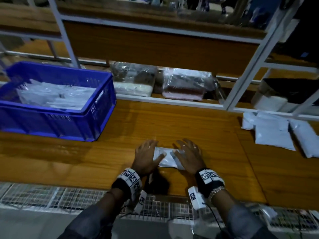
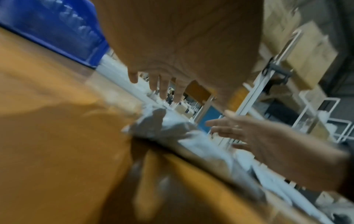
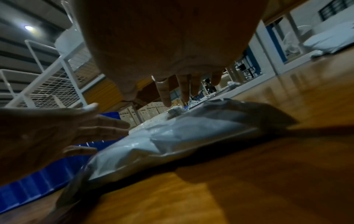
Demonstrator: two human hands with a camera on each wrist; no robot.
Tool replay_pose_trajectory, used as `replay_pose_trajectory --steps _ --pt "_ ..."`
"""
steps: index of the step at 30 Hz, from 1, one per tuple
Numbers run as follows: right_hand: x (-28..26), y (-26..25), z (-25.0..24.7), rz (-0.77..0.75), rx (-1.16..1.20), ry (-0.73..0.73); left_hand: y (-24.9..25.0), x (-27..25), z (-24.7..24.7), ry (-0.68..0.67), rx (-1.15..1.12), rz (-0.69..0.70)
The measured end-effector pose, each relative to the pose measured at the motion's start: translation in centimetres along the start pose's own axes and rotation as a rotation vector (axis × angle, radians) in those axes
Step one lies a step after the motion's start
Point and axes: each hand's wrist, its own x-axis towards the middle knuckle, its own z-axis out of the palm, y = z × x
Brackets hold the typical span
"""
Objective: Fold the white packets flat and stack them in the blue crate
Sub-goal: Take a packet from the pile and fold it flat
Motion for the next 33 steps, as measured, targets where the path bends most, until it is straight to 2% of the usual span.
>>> replay_pose_trajectory --steps 4,7,10,14,17,20,22,25,29,33 --pt "1.8 -1.2 0.6 -0.021 -0.146 -0.131 1.6 2.1 1.6 -0.053 -0.003 -0.047" --pt "2.3 -1.0 2.0 0.048 -0.182 -0.225 2.0 3.0 3.4 -0.117 0.104 -0.063" --pt "2.3 -0.5 2.8 0.076 -0.213 -0.216 1.8 3.3 4.7 -0.112 0.223 -0.075" --pt "2.8 -0.1 3.2 0.058 -0.216 -0.177 0.1 4.4 7.4 -0.149 0.153 -0.125" --pt "3.6 0.4 3.4 0.03 -0.214 -0.161 0.2 4.5 7.6 -0.06 0.197 -0.096" --pt "3.8 0.7 3.6 0.007 -0.201 -0.16 0.8 4.0 7.2 -0.014 0.189 -0.127" --pt "3.9 1.2 3.5 -0.019 -0.139 -0.158 1.8 3.7 6.4 -0.051 0.192 -0.162" --pt "3.6 1.9 3.2 -0.067 0.018 -0.134 2.0 3.5 5.7 -0.094 0.259 -0.142" --pt "2.9 2.0 2.6 -0.012 -0.055 -0.017 1.7 3.0 4.7 -0.062 0.213 -0.189" --pt "2.2 2.5 3.4 0.057 -0.099 -0.13 0.5 3.1 6.3 -0.113 0.156 -0.174"
